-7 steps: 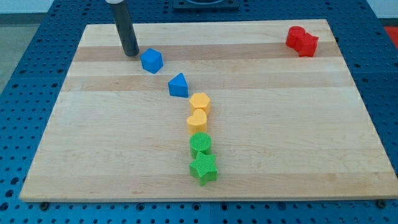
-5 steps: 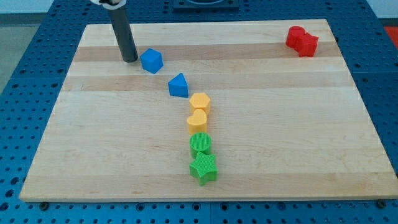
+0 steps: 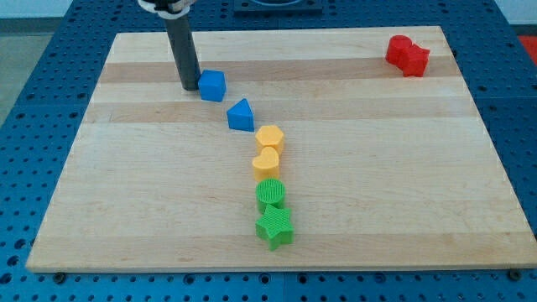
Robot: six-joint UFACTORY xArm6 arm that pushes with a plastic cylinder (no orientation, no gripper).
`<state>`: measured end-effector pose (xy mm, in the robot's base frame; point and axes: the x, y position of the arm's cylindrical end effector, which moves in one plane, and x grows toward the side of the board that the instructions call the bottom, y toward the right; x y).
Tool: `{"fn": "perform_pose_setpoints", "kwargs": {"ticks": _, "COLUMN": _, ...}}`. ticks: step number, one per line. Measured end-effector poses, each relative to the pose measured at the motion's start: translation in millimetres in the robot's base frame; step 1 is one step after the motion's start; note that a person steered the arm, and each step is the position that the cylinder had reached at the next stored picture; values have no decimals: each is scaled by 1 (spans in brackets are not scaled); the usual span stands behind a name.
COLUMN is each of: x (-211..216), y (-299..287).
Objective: Slide the blue cube towards the blue triangle
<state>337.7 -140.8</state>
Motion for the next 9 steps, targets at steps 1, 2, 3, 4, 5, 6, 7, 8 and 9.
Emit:
{"fn": "perform_pose_setpoints", "kwargs": {"ticks": 1, "x": 4, "y": 0}}
{"fn": "perform_pose_setpoints", "kwargs": {"ticks": 2, "x": 4, "y": 0}}
{"fn": "perform_pose_setpoints", "kwargs": {"ticks": 3, "x": -3, "y": 0}}
{"fn": "perform_pose_setpoints", "kwargs": {"ticks": 4, "x": -1, "y": 11}}
{"fn": "perform_pose_setpoints", "kwargs": {"ticks": 5, "x": -1, "y": 12}}
{"fn": "perform_pose_setpoints", "kwargs": {"ticks": 6, "x": 8, "y": 14}}
{"fn": "perform_pose_setpoints", "kwargs": {"ticks": 7, "x": 10, "y": 14}}
{"fn": "perform_pose_setpoints", "kwargs": {"ticks": 8, "x": 13, "y": 15}}
{"fn": "perform_pose_setpoints", "kwargs": {"ticks": 9, "x": 13, "y": 17}}
